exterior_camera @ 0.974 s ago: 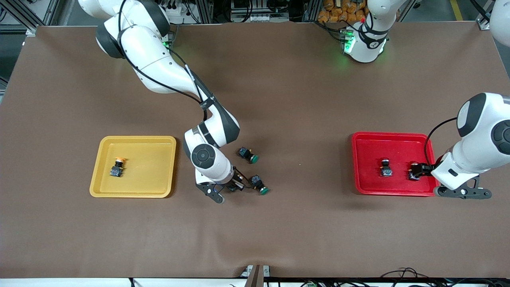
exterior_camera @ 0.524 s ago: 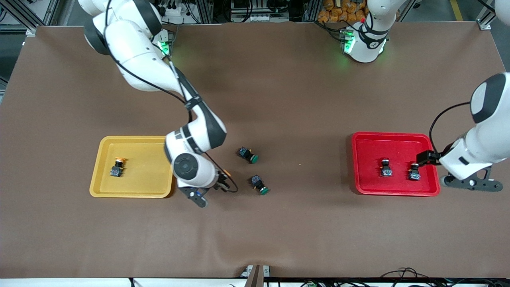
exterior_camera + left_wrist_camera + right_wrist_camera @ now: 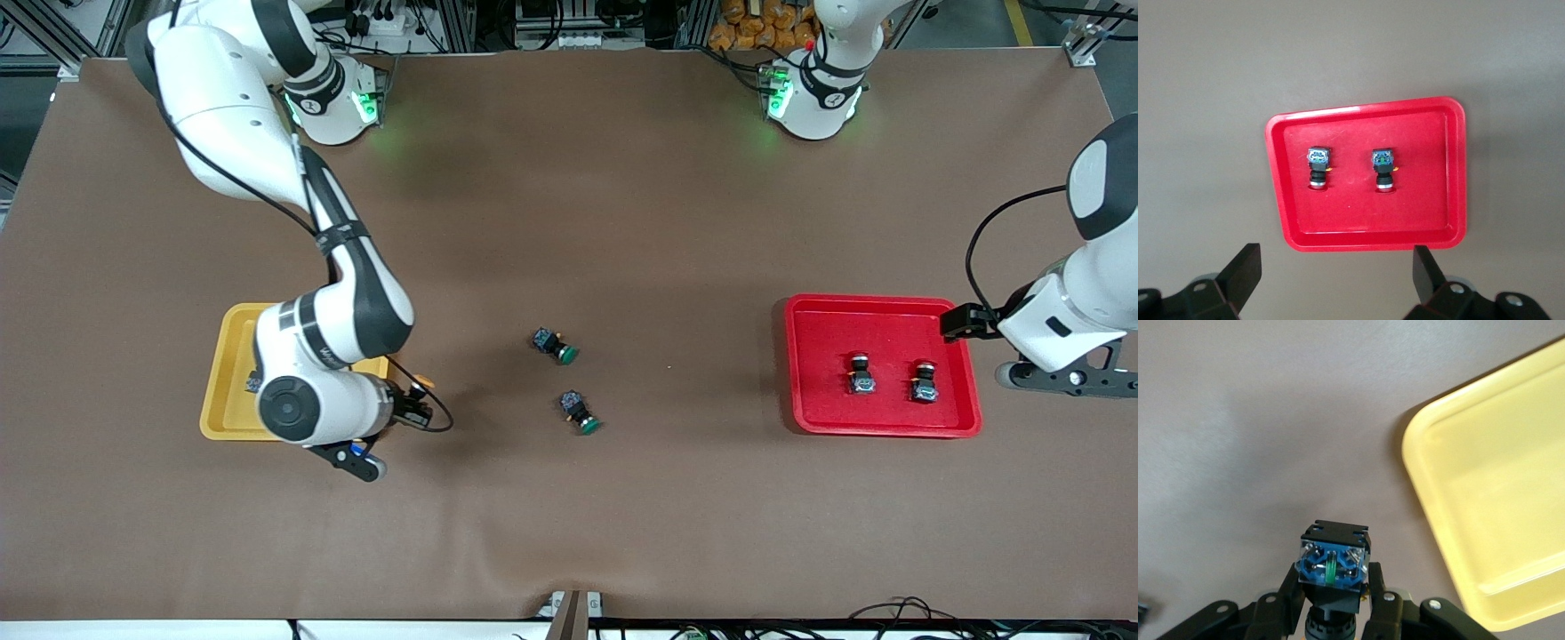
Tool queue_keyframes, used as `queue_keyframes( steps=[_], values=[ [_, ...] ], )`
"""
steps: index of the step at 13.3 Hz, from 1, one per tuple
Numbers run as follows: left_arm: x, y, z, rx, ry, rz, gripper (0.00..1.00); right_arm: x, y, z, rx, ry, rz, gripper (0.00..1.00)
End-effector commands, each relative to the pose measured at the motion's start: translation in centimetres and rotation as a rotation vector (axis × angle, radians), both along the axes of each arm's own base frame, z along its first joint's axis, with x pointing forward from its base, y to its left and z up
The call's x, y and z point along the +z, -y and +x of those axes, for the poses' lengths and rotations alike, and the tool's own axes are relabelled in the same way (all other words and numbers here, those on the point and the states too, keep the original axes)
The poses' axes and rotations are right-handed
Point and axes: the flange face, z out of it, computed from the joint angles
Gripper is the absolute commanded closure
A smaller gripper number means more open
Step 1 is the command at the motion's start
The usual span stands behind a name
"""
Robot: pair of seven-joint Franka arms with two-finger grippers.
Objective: Place red and yellow buttons in trays
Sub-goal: 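Carry the orange button to the yellow tray while the left arm withdraws, then lower the orange button into the yellow tray and open the right gripper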
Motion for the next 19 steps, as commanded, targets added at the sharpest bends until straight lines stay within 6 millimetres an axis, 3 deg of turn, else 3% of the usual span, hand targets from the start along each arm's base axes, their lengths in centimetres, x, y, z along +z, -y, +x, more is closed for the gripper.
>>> queue_keyframes(
  steps=[1,3,5,7,9,11,13,18,19],
  values=[
    [3.1,-1.3,-1.0,-0.024,0.02,-0.029,0.0,-0.1,4.1,-2.1,0.09,-0.032,0.041,1.0],
    [6.4,-2.4,-2.3,-0.005,0.068,-0.085,0.0,-0.3,7.0,-3.9,0.132,-0.019,0.053,1.0],
    [9.7,-1.8,-3.8,-0.004,0.117,-0.102,0.0,-0.9,12.0,-5.8,0.207,0.025,0.083,1.0],
    [12.4,-0.8,-5.5,-0.008,0.136,-0.105,0.0,-1.6,14.6,-7.1,0.252,0.035,0.096,1.0],
    [14.7,-0.9,-7.3,-0.001,0.149,-0.123,0.0,-3.8,16.8,-8.2,0.274,0.054,0.1,1.0],
    [16.7,-1.0,-8.9,0.021,0.165,-0.185,0.0,-6.3,17.1,-9.3,0.271,0.095,0.088,1.0],
    [17.1,-1.3,-10.5,0.025,0.165,-0.198,0.0,-7.0,17.5,-9.5,0.291,0.102,0.089,1.0],
    [17.2,-2.2,-11.0,0.081,0.169,-0.202,0.0,-8.6,18.2,-10.3,0.306,0.141,0.081,1.0],
    [17.2,-2.2,-11.0,0.103,0.167,-0.202,0.0,-8.7,18.2,-10.4,0.306,0.14,0.081,0.59]
  ],
)
